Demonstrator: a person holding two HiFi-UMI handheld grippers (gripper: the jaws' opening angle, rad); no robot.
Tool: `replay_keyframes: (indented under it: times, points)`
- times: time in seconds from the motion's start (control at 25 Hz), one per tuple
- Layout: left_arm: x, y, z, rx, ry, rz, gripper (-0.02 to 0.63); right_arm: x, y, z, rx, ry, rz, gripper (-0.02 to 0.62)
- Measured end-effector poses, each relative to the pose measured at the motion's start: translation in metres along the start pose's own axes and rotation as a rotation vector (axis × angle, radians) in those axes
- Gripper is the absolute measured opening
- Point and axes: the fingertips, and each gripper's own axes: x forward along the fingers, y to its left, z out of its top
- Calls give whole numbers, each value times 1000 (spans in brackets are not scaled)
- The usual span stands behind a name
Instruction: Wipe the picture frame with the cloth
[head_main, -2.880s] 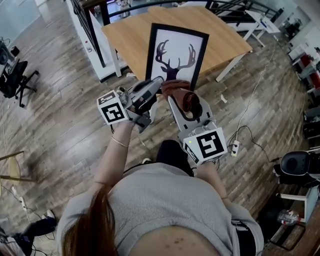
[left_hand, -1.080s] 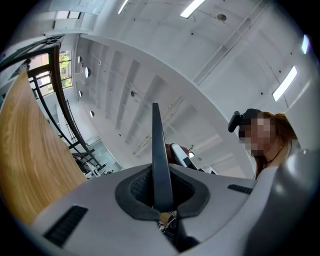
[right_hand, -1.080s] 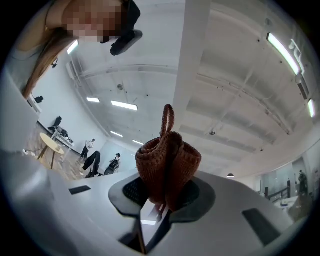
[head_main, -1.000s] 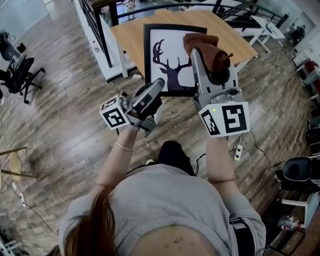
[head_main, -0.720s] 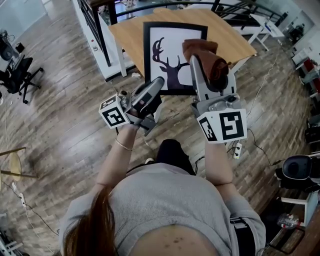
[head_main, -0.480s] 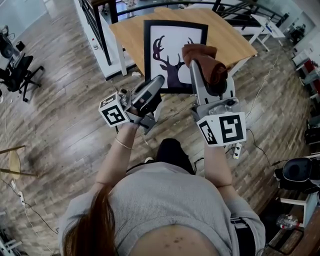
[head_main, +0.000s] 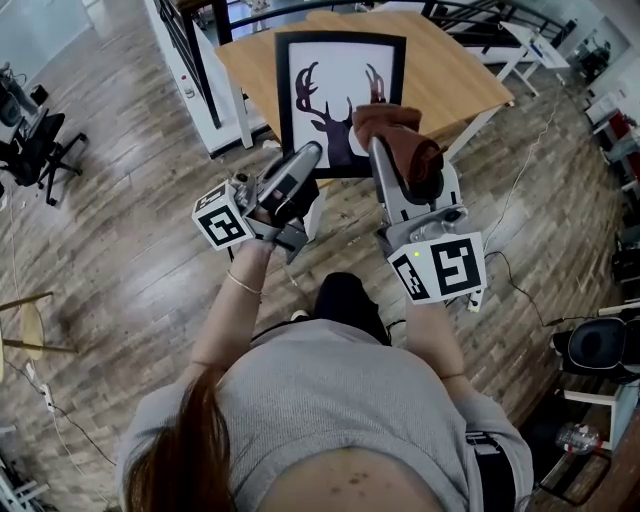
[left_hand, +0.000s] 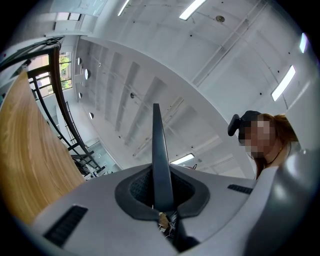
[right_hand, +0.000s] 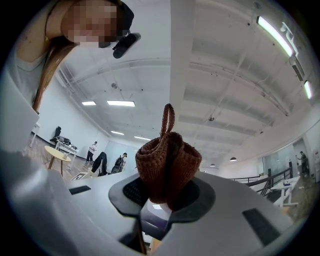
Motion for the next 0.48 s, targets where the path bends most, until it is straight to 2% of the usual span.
replay_keyframes:
  times: [0.48]
  points:
    - [-3,1,0,-14,-2,-1,20,-22,16,-25,39,72,15,97]
